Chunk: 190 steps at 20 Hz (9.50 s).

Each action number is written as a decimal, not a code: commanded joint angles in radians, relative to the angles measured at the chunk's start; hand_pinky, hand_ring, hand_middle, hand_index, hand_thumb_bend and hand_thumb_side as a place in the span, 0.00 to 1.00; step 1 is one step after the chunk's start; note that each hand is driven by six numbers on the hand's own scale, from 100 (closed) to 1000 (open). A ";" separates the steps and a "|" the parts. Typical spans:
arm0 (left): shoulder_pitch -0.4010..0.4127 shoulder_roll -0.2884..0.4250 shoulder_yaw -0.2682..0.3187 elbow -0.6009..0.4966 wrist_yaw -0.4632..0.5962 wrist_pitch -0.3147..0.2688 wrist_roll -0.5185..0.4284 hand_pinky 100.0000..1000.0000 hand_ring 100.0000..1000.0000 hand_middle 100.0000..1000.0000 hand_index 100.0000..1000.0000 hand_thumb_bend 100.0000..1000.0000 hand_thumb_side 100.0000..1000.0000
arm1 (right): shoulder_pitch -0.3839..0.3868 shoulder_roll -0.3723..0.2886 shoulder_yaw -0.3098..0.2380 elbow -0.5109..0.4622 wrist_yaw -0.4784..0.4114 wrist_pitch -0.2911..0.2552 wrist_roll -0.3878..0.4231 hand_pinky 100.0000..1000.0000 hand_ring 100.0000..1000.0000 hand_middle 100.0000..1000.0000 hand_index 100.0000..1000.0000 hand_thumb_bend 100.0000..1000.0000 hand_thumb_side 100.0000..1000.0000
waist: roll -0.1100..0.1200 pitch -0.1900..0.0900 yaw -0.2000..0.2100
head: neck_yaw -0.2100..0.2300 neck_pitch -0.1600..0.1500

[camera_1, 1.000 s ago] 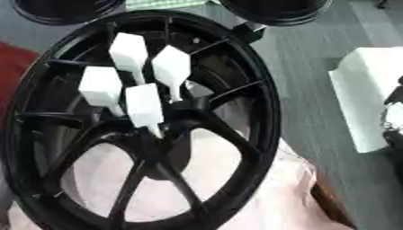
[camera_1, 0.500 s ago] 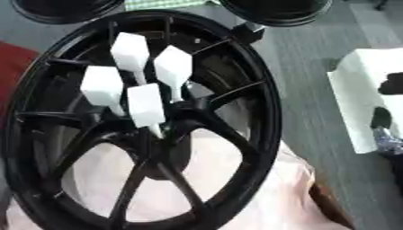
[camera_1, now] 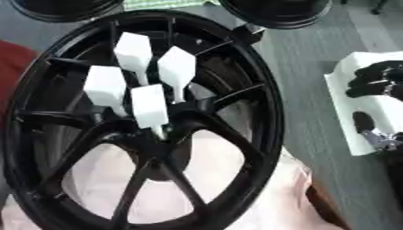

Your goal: Pull the pin out of the wheel hub.

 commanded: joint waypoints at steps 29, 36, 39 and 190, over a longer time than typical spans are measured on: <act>-0.024 0.051 -0.023 -0.017 0.001 0.009 -0.022 0.78 0.75 0.63 0.87 0.03 0.81 | -0.532 -0.269 0.137 -0.017 -0.500 -0.009 0.500 0.84 0.82 0.71 0.79 0.00 0.11 | -0.050 -0.016 0.060 | -0.076 -0.035; -0.036 0.051 -0.029 -0.019 0.005 0.012 -0.027 0.78 0.76 0.63 0.87 0.03 0.81 | -0.654 -0.229 0.189 -0.017 -0.542 0.017 0.629 0.86 0.85 0.74 0.82 0.11 0.13 | -0.066 -0.009 0.095 | -0.102 -0.046; -0.041 0.049 -0.029 -0.020 0.006 0.013 -0.027 0.78 0.76 0.63 0.87 0.03 0.81 | -0.690 -0.209 0.213 -0.017 -0.542 0.028 0.678 0.86 0.86 0.75 0.82 0.13 0.12 | -0.072 -0.006 0.115 | -0.114 -0.054; 0.002 0.053 0.027 -0.021 -0.030 0.016 0.027 0.78 0.75 0.62 0.86 0.05 0.85 | 0.029 0.003 -0.511 0.259 -0.467 0.322 0.143 0.71 0.46 0.07 0.32 0.00 0.00 | -0.105 0.036 0.050 | -0.067 -0.033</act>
